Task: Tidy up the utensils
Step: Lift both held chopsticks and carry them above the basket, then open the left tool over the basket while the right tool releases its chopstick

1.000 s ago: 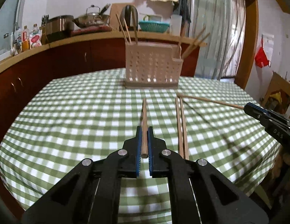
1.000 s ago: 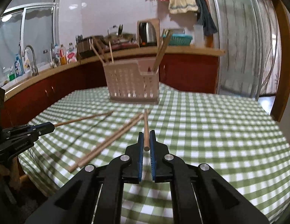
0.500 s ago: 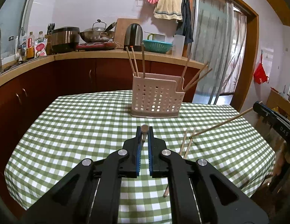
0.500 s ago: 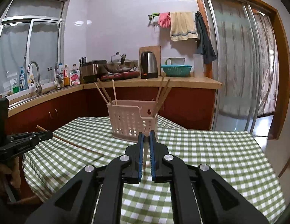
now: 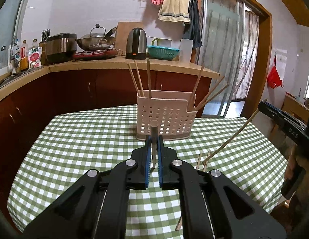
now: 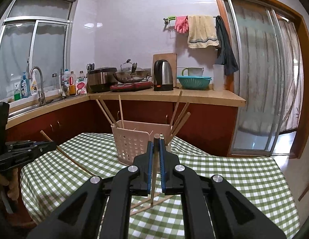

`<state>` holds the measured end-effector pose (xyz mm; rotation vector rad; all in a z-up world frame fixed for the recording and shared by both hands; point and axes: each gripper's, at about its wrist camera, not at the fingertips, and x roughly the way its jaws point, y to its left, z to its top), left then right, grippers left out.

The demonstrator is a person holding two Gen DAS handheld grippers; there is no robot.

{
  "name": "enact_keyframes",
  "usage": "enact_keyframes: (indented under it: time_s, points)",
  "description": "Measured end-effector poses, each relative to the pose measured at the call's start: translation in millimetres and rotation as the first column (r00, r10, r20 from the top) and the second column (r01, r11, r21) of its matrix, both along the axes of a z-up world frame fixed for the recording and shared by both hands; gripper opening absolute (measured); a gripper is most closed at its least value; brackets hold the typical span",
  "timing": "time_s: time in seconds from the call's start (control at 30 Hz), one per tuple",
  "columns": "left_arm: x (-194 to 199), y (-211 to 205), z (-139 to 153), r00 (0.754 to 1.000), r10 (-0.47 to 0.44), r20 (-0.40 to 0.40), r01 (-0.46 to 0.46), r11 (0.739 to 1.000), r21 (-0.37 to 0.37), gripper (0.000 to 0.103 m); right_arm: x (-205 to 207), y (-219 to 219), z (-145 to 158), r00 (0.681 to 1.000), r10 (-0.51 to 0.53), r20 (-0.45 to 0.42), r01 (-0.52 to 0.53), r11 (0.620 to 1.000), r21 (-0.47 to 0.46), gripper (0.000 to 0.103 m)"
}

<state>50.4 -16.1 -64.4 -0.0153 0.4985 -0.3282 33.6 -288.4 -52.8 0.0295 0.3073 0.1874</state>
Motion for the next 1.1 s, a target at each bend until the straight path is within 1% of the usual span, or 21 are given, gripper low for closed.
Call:
enact_keyframes:
  time_s: [0.2, 0.37, 0.6, 0.7, 0.83, 0.97, 1.1]
  points:
    - [6, -1, 16, 0.999, -0.016, 0.036, 0.016, 1.0, -0.002, 0.007, 8, 0, 8, 1.0, 0.007, 0.011, -0.007, 1.0, 0.014, 0.007]
    - [13, 0, 37, 0.997, -0.042, 0.06, 0.044, 0.998, -0.034, 0.007, 13, 0, 22, 0.999, 0.025, 0.033, -0.026, 0.999, 0.031, 0.007]
    - [26, -10, 78, 0.987, -0.08, 0.14, 0.088, 0.995, -0.056, 0.007, 26, 2, 56, 0.993, 0.054, 0.109, -0.058, 0.997, 0.04, 0.007]
    - [35, -18, 100, 0.976, -0.089, 0.199, 0.1, 0.994, -0.049, 0.007, 34, 2, 73, 0.987, 0.058, 0.15, -0.064, 0.997, 0.036, 0.007]
    - [53, -26, 123, 0.964, -0.082, 0.255, 0.098, 0.994, -0.052, 0.007, 51, 1, 95, 0.977, 0.059, 0.204, -0.068, 0.997, 0.041, 0.007]
    - [76, -30, 137, 0.956, -0.066, 0.286, 0.087, 0.994, -0.061, 0.007, 74, 3, 109, 0.97, 0.06, 0.237, -0.07, 0.997, 0.033, 0.007]
    - [98, -37, 139, 0.958, -0.062, 0.282, 0.078, 0.996, -0.046, 0.007, 95, 6, 114, 0.967, 0.06, 0.249, -0.069, 0.997, 0.029, 0.007]
